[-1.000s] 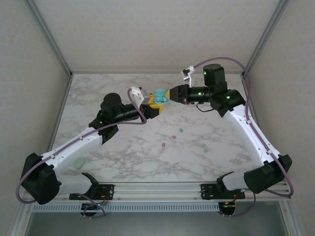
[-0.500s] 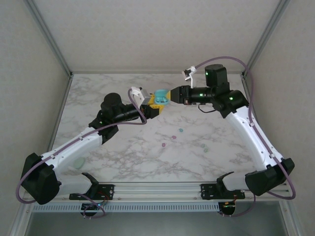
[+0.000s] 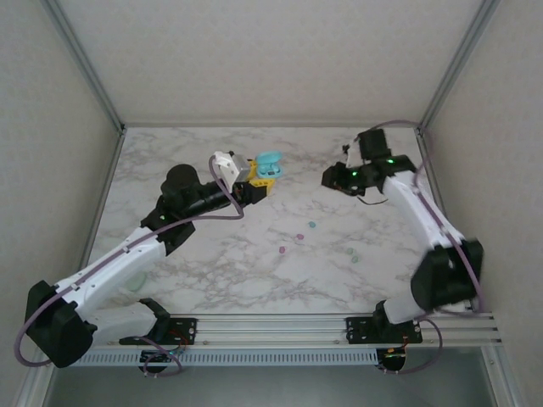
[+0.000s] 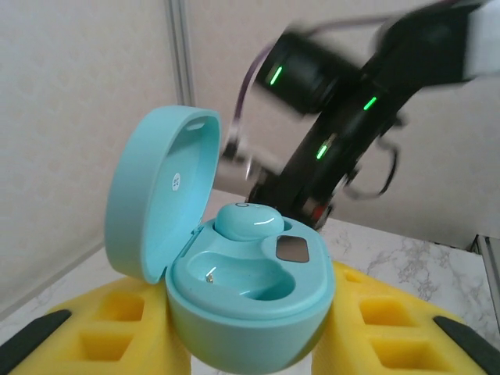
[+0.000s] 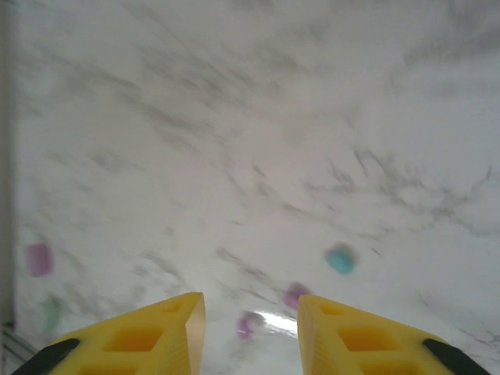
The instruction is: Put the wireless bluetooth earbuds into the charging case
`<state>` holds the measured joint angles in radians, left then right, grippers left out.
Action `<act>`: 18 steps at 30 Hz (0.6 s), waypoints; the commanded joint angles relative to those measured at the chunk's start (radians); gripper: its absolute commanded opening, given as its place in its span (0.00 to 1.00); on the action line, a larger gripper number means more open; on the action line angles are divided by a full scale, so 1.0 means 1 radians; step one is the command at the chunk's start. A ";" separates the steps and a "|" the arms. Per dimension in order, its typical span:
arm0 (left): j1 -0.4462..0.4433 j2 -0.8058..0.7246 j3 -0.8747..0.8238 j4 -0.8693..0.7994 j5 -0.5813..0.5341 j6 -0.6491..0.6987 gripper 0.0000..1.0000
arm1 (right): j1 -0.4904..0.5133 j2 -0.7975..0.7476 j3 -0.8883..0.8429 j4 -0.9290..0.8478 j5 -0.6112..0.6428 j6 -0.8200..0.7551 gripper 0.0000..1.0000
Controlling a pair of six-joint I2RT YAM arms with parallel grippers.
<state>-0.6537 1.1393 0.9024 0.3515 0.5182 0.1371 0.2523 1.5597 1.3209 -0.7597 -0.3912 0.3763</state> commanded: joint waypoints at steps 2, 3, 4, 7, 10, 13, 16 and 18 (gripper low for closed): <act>-0.007 -0.049 -0.017 -0.027 -0.026 0.020 0.15 | 0.022 0.096 -0.042 -0.059 -0.009 -0.011 0.39; -0.006 -0.054 -0.020 -0.029 -0.029 0.022 0.15 | 0.035 0.123 -0.048 -0.052 -0.006 0.005 0.40; -0.006 -0.059 -0.023 -0.031 -0.034 0.022 0.15 | 0.045 0.139 -0.054 -0.047 -0.003 0.017 0.41; -0.006 -0.066 -0.027 -0.034 -0.039 0.024 0.15 | 0.081 0.169 -0.101 0.018 -0.011 0.089 0.41; -0.006 -0.062 -0.025 -0.036 -0.038 0.029 0.15 | 0.105 0.188 -0.142 0.079 -0.001 0.167 0.44; -0.006 -0.060 -0.023 -0.040 -0.037 0.034 0.15 | 0.128 0.205 -0.157 0.104 0.028 0.227 0.45; -0.006 -0.055 -0.023 -0.040 -0.035 0.036 0.15 | 0.147 0.228 -0.158 0.119 0.037 0.261 0.45; -0.006 -0.053 -0.022 -0.042 -0.033 0.036 0.15 | 0.158 0.241 -0.161 0.131 0.043 0.286 0.46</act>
<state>-0.6537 1.0954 0.8814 0.3084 0.4904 0.1612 0.3923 1.7775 1.1713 -0.6640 -0.3756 0.5930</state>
